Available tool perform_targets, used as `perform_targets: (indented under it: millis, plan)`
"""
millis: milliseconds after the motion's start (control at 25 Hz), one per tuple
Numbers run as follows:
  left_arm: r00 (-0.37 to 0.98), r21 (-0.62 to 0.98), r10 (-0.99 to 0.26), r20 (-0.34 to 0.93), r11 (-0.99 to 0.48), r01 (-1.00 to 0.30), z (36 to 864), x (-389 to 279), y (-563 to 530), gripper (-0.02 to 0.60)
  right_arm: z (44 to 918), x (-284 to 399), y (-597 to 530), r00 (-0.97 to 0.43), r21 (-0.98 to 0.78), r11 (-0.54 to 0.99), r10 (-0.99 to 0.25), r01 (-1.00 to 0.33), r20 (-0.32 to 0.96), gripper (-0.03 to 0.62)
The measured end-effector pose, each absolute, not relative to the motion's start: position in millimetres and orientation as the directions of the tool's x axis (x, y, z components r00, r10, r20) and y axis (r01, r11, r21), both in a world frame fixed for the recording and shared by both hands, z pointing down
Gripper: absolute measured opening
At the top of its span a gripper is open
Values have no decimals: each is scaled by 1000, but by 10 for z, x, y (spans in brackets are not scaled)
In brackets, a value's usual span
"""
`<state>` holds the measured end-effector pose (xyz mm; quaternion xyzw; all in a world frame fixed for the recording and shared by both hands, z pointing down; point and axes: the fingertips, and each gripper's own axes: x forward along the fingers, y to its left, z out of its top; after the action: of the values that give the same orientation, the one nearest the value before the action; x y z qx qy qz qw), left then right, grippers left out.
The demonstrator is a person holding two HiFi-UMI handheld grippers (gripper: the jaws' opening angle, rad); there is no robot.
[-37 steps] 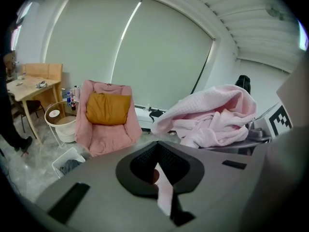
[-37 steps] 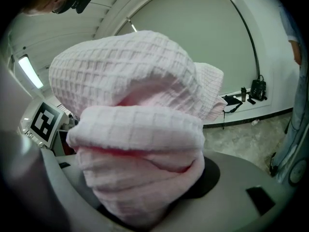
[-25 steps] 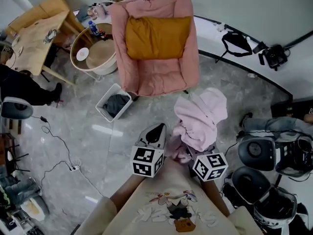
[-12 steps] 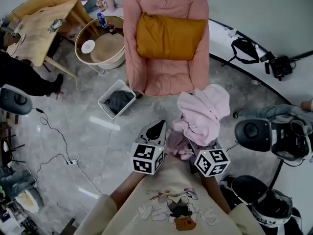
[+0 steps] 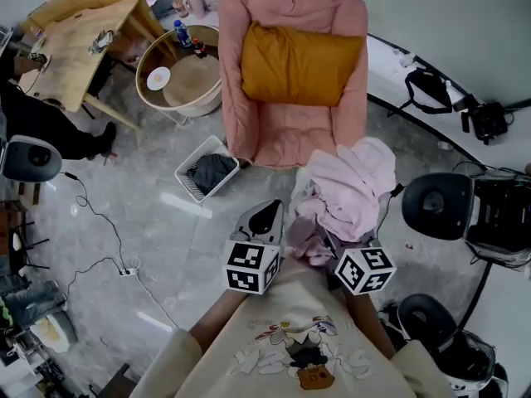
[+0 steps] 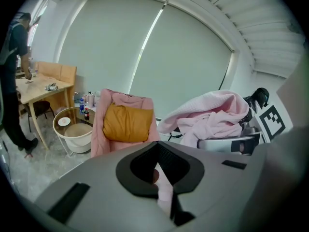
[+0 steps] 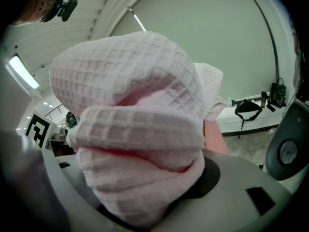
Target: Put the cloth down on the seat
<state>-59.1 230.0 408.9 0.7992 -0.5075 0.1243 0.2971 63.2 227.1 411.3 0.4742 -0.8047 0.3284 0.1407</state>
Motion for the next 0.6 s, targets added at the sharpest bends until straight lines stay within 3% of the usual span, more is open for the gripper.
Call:
perform_targets:
  millis: [600]
  plan:
    - [389,267,-738,552,-286,-920,4078,-451,876,5,4161,719,739,-580,-436,390,-632,-811,514,314]
